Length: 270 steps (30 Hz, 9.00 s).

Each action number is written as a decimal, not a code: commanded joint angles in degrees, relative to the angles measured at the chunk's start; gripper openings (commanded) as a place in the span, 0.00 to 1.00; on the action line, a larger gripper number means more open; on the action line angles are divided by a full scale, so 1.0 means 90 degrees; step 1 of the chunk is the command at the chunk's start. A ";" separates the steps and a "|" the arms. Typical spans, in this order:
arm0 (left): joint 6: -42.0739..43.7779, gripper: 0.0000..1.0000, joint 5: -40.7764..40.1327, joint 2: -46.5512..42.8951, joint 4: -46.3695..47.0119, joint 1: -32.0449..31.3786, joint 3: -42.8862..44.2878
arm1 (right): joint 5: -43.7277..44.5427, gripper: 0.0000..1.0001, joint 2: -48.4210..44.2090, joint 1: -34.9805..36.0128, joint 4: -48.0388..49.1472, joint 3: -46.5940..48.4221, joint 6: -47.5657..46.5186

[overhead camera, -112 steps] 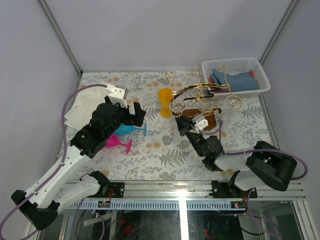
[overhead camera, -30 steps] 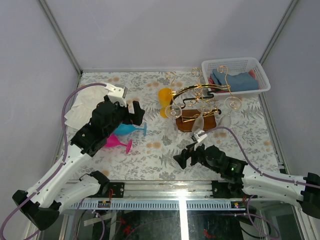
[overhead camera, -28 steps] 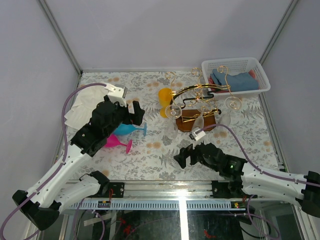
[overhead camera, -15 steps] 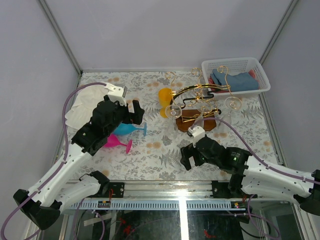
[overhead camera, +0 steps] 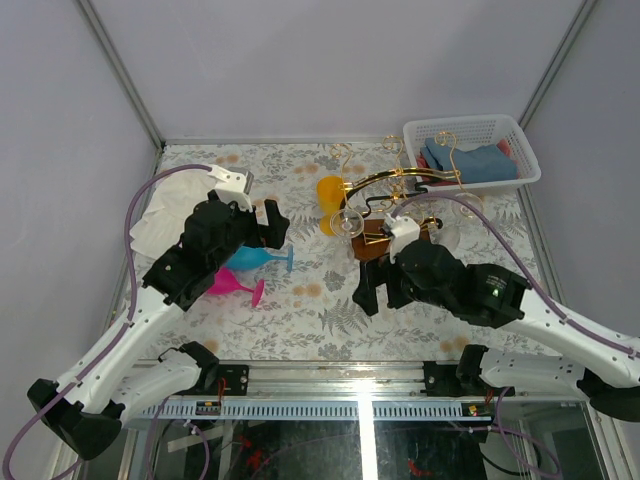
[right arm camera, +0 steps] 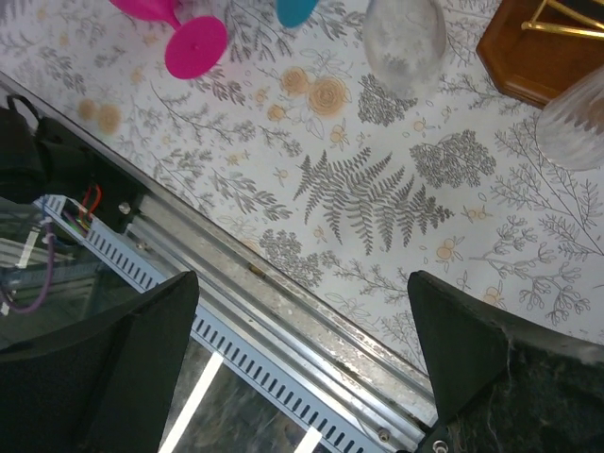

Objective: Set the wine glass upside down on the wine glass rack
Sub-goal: Adjust the wine rack at the center of the board.

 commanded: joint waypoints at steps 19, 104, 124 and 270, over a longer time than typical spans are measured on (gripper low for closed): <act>-0.0248 1.00 0.0385 -0.0140 0.0245 0.0193 0.0009 | 0.3169 0.99 0.1375 0.0029 -0.1251 0.4068 0.0346; -0.0357 1.00 0.0972 0.0029 0.0333 0.0647 -0.0037 | 0.4384 0.33 0.5343 -0.2226 -0.1365 0.4881 0.5045; -0.0374 1.00 0.0815 -0.0046 0.0342 0.0692 -0.0064 | 0.3565 0.10 0.4047 -0.2225 0.0060 0.3442 0.2390; -0.0406 0.99 0.0977 0.0102 0.0391 0.0843 -0.0118 | -0.2444 0.00 0.3672 -0.4099 -0.0020 0.3453 -0.6849</act>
